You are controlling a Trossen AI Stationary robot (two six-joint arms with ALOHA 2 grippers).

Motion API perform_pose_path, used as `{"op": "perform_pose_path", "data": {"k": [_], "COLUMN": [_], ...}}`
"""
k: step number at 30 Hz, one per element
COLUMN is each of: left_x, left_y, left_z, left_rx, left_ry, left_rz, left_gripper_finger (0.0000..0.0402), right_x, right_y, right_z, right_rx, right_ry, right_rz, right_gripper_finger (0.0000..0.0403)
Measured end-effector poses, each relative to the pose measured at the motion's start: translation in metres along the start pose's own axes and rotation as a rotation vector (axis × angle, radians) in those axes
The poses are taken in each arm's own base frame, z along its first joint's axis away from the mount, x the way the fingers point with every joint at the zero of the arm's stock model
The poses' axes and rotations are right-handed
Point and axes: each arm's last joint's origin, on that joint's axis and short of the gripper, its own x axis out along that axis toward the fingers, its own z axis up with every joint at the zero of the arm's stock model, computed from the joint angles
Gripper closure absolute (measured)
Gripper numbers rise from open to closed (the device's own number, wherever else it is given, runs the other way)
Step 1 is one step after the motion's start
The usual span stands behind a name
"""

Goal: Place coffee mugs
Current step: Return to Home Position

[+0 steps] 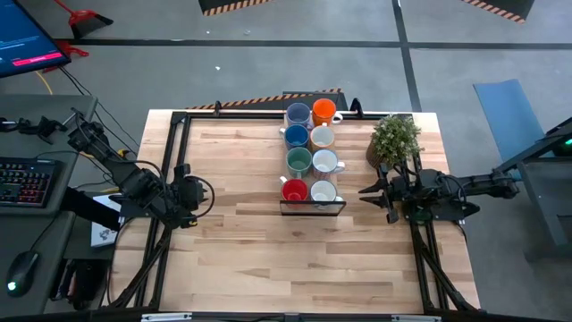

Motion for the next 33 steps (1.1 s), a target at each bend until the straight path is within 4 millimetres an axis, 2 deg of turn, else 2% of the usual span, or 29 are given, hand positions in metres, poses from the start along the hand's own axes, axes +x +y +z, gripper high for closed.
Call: {"op": "perform_pose_path", "data": {"k": [19, 22, 24, 30, 33], "left_x": [0.0, 0.003, 0.007, 0.018, 0.027], "left_y": [0.0, -0.003, -0.007, -0.012, 0.0], "left_z": [0.002, 0.011, 0.014, 0.014, 0.009], "left_rx": [0.026, -0.124, -0.144, -0.205, -0.296], "left_ry": [-0.034, -0.209, -0.347, -0.76, -0.991], "left_rz": [0.022, 0.085, 0.093, -0.148, -0.215], "left_gripper_finger": [0.0303, 0.0303, 0.0303, 0.0303, 0.0303], "right_x": [0.0, 0.0, 0.0, 0.0, 0.0], "right_y": [0.0, 0.0, 0.0, 0.0, 0.0], "right_z": [0.0, 0.0, 0.0, 0.0, 0.0], "right_rx": [0.0, 0.0, 0.0, 0.0, 0.0], "right_ry": [0.001, 0.001, 0.002, 0.002, 0.002], "right_rz": [0.0, 0.0, 0.0, 0.0, 0.0], "right_gripper_finger": [0.0329, 0.0329, 0.0329, 0.0329, 0.0329]}}
